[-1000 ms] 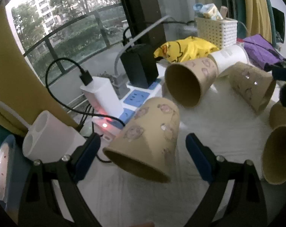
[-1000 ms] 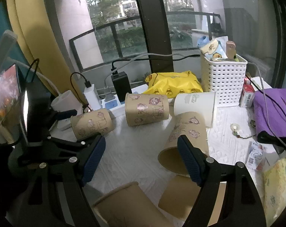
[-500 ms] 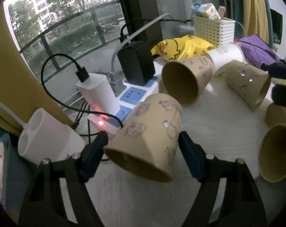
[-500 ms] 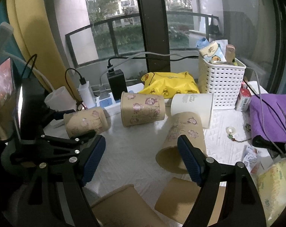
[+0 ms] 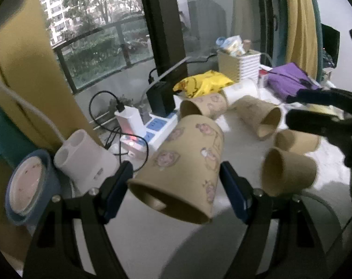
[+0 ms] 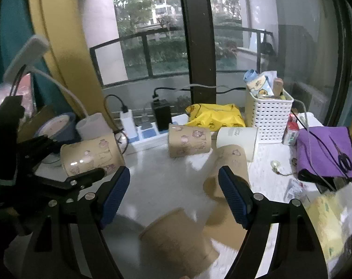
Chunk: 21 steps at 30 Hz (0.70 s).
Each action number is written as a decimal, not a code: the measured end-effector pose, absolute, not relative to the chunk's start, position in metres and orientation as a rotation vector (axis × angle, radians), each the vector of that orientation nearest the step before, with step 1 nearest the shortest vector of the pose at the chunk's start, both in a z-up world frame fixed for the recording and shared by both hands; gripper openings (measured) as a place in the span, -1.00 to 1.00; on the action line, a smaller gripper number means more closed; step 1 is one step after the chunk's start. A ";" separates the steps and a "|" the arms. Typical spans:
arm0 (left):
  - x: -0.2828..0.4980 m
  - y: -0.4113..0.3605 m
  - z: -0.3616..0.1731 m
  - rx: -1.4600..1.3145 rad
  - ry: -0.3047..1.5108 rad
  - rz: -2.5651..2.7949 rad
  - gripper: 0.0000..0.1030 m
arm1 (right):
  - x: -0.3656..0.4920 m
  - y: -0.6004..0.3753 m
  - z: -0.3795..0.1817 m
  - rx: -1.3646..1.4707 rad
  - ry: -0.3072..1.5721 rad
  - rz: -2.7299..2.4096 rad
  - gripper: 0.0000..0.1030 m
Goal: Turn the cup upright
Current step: 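Close the right gripper on the tan cup and lift it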
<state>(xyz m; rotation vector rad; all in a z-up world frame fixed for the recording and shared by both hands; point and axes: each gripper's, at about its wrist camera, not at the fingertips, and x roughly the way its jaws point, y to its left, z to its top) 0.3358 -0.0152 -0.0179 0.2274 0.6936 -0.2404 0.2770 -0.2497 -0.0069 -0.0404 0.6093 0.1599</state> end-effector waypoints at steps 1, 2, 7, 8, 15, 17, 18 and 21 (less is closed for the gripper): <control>0.328 -0.015 -0.015 0.227 0.690 -0.241 0.50 | 0.267 -0.248 -0.004 -0.040 0.604 0.164 0.58; 0.317 -0.016 -0.012 0.228 0.685 -0.240 0.50 | 0.262 -0.247 -0.003 -0.040 0.602 0.164 0.58; 0.267 -0.020 -0.007 0.204 0.685 -0.242 0.50 | 0.218 -0.242 -0.006 -0.038 0.617 0.176 0.58; 0.258 -0.022 -0.009 0.199 0.686 -0.244 0.50 | 0.211 -0.241 -0.009 -0.037 0.623 0.177 0.58; 0.189 -0.034 -0.025 0.160 0.711 -0.285 0.50 | 0.152 -0.235 -0.033 -0.038 0.688 0.182 0.58; 0.172 -0.038 -0.032 0.154 0.706 -0.289 0.50 | 0.133 -0.238 -0.042 -0.035 0.706 0.179 0.58; 0.165 -0.040 -0.034 0.152 0.710 -0.292 0.50 | 0.128 -0.239 -0.044 -0.034 0.708 0.178 0.58; 0.148 -0.047 -0.043 0.161 0.727 -0.304 0.50 | 0.109 -0.246 -0.053 -0.024 0.717 0.171 0.58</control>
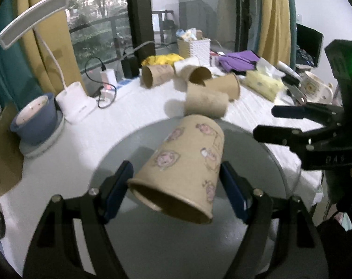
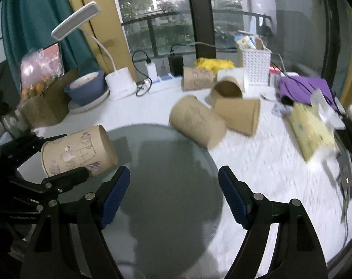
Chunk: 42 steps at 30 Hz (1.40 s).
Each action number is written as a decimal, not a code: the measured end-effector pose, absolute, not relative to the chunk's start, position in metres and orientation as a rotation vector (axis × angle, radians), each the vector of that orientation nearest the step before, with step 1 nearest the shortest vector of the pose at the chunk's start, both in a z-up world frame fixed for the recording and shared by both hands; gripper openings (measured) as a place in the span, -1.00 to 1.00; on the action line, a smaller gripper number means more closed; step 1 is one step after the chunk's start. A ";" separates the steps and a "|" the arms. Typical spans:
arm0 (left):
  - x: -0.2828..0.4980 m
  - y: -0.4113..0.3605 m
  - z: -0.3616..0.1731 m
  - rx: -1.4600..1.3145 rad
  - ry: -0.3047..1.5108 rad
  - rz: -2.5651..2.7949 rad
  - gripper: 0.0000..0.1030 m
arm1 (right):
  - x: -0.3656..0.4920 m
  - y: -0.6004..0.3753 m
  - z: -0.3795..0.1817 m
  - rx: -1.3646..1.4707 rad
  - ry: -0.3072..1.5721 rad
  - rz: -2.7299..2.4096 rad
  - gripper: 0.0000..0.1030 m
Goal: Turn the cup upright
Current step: 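Close the right gripper on the tan cup and lift it, then rotate the right tool to turn the held cup opening upward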
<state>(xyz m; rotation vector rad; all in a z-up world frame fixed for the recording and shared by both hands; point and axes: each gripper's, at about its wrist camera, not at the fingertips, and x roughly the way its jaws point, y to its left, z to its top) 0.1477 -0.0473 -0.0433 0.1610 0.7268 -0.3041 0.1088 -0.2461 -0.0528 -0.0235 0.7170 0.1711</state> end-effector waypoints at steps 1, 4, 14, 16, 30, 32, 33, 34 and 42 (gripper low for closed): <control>0.144 -0.049 -0.047 0.166 0.733 -0.308 0.50 | 0.104 -0.249 -0.056 -0.017 0.724 0.169 0.58; 0.139 -0.058 -0.058 0.181 0.743 -0.321 0.50 | 0.094 -0.256 -0.065 -0.005 0.738 0.164 0.58; 0.149 -0.084 -0.079 0.255 0.757 -0.336 0.52 | 0.090 -0.271 -0.080 -0.013 0.771 0.172 0.58; 0.151 -0.085 -0.080 0.254 0.754 -0.337 0.53 | 0.091 -0.270 -0.081 -0.025 0.772 0.180 0.58; 0.142 -0.061 -0.066 0.043 0.788 -0.416 0.67 | 0.104 -0.242 -0.074 -0.226 0.787 0.293 0.58; 0.135 -0.052 -0.060 -0.008 0.779 -0.419 0.68 | 0.106 -0.231 -0.073 -0.281 0.788 0.316 0.58; 0.131 -0.046 -0.057 -0.035 0.773 -0.417 0.68 | 0.106 -0.226 -0.072 -0.310 0.788 0.337 0.58; 0.127 -0.042 -0.054 -0.053 0.769 -0.413 0.69 | 0.106 -0.218 -0.070 -0.353 0.788 0.374 0.58; 0.101 -0.003 -0.058 -0.153 0.758 -0.333 0.70 | 0.092 -0.156 -0.080 -0.811 0.828 0.678 0.58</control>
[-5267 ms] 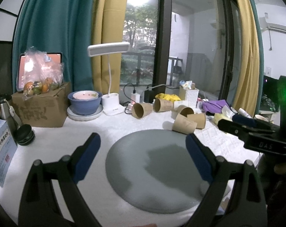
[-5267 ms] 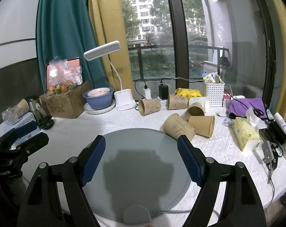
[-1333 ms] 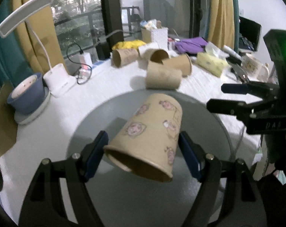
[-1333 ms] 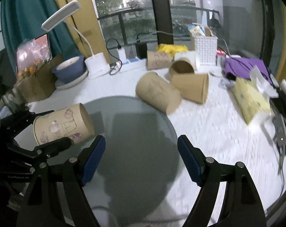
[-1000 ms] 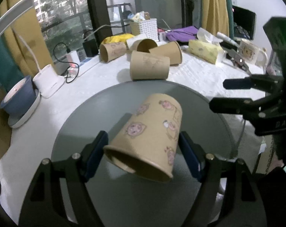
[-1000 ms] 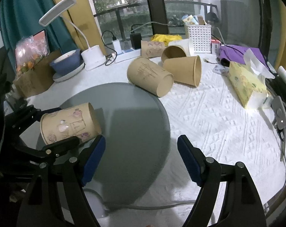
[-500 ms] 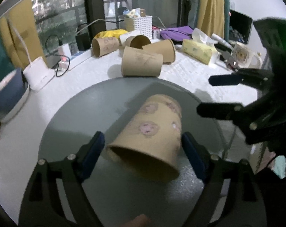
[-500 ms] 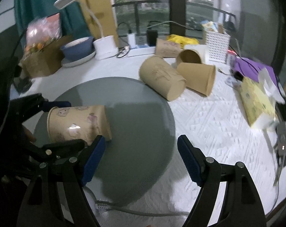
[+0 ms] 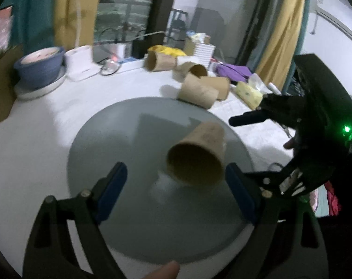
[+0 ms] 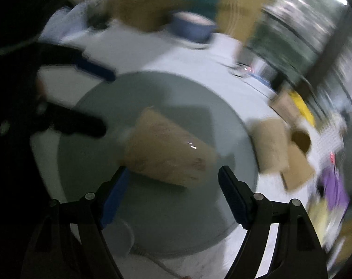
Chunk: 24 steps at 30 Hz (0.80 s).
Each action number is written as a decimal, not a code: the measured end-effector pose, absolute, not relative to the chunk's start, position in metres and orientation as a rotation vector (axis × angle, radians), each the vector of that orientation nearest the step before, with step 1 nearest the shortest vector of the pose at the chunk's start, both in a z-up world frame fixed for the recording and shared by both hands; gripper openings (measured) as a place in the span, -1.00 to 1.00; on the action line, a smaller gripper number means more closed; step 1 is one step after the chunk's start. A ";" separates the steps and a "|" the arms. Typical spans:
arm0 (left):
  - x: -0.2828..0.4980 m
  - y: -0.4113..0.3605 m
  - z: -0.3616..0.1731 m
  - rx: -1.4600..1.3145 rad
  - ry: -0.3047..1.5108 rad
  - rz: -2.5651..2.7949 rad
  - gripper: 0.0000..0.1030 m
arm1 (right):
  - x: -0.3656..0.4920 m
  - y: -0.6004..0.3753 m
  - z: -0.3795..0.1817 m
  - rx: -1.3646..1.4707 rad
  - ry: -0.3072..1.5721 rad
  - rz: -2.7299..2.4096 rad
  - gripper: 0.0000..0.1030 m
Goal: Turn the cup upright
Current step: 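Rotate the right tool to turn the held cup opening upward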
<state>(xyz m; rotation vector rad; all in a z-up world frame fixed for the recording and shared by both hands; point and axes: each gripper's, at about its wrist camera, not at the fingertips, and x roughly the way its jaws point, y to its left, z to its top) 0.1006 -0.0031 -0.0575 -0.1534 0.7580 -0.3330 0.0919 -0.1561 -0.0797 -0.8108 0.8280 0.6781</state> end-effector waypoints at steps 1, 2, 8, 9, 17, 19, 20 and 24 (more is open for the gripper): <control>0.098 0.002 -0.060 -0.167 0.762 -0.317 0.70 | 0.093 -0.151 -0.081 -0.856 0.832 0.700 0.58; 0.096 0.007 -0.063 -0.184 0.766 -0.302 0.70 | 0.094 -0.145 -0.084 -0.916 0.837 0.721 0.58; 0.081 0.042 -0.076 -0.317 0.780 -0.239 0.71 | 0.111 -0.117 -0.093 -1.153 0.856 0.791 0.58; 0.080 0.045 -0.078 -0.323 0.785 -0.232 0.71 | 0.113 -0.113 -0.094 -1.180 0.864 0.804 0.58; 0.076 0.072 -0.096 -0.362 0.828 -0.218 0.71 | 0.134 -0.083 -0.109 -1.419 0.966 0.876 0.57; 0.078 0.074 -0.101 -0.372 0.846 -0.222 0.71 | 0.138 -0.077 -0.113 -1.471 0.999 0.893 0.57; 0.077 0.074 -0.103 -0.373 0.853 -0.228 0.71 | 0.139 -0.075 -0.114 -1.495 1.006 0.896 0.57; 0.074 0.077 -0.108 -0.388 0.861 -0.237 0.71 | 0.143 -0.066 -0.118 -1.576 1.035 0.925 0.57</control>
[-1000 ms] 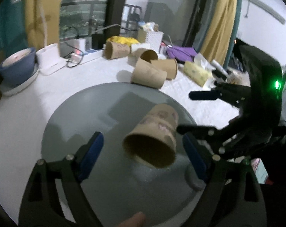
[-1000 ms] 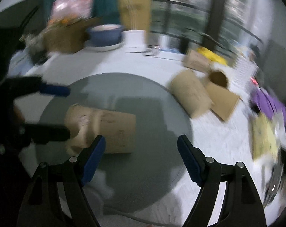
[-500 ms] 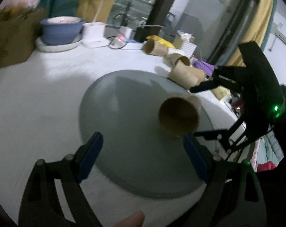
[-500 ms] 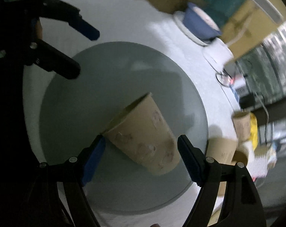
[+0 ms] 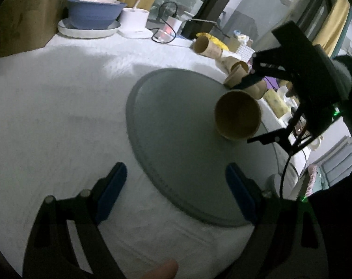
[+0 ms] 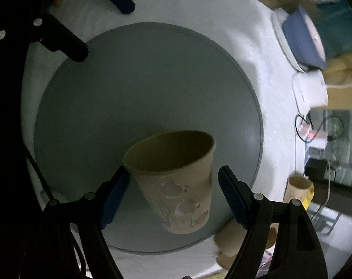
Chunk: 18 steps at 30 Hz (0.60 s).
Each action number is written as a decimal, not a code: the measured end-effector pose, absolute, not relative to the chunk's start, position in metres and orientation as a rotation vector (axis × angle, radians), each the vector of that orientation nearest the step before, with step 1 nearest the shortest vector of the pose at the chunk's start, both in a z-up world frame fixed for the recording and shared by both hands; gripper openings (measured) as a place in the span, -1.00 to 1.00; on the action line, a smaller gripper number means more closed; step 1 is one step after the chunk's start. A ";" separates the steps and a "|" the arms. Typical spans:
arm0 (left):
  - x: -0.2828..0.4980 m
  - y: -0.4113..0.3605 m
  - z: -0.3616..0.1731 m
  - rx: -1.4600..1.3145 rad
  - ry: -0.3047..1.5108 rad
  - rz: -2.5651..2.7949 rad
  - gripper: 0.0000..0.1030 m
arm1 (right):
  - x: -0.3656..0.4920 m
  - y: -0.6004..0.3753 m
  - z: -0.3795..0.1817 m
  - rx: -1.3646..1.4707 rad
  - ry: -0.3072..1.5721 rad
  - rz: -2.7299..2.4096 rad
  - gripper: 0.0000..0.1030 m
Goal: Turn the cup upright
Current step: 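Rotate the right tool to turn the held cup opening upward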
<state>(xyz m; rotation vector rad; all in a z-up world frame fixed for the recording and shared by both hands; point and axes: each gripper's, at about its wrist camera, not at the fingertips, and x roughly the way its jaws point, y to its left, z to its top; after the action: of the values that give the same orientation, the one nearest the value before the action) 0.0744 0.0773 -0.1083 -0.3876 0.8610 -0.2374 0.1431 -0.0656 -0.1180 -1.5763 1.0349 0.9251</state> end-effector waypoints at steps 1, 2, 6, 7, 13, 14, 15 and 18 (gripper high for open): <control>0.074 0.078 -0.109 -0.392 0.860 -0.238 0.71 | 0.144 -0.064 -0.120 -1.597 1.042 0.930 0.57; 0.073 0.079 -0.109 -0.397 0.858 -0.240 0.71 | 0.145 -0.063 -0.122 -1.625 1.055 0.935 0.57; 0.070 0.082 -0.109 -0.406 0.854 -0.239 0.71 | 0.144 -0.057 -0.127 -1.710 1.082 0.955 0.57; 0.069 0.083 -0.109 -0.409 0.853 -0.240 0.71 | 0.145 -0.055 -0.127 -1.716 1.089 0.960 0.57; 0.071 0.084 -0.109 -0.413 0.851 -0.240 0.71 | 0.150 -0.053 -0.131 -1.720 1.096 0.949 0.34; 0.071 0.084 -0.109 -0.412 0.853 -0.239 0.71 | 0.148 -0.053 -0.130 -1.717 1.094 0.949 0.34; 0.071 0.084 -0.109 -0.410 0.854 -0.238 0.71 | 0.147 -0.052 -0.129 -1.710 1.090 0.949 0.32; 0.072 0.083 -0.107 -0.403 0.856 -0.231 0.71 | 0.145 -0.050 -0.122 -1.676 1.068 0.949 0.30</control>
<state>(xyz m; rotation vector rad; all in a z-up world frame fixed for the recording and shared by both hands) 0.0718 0.0826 -0.1070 -0.4031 0.8563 -0.2311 0.1448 -0.0497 -0.1223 -1.6757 1.0675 0.9489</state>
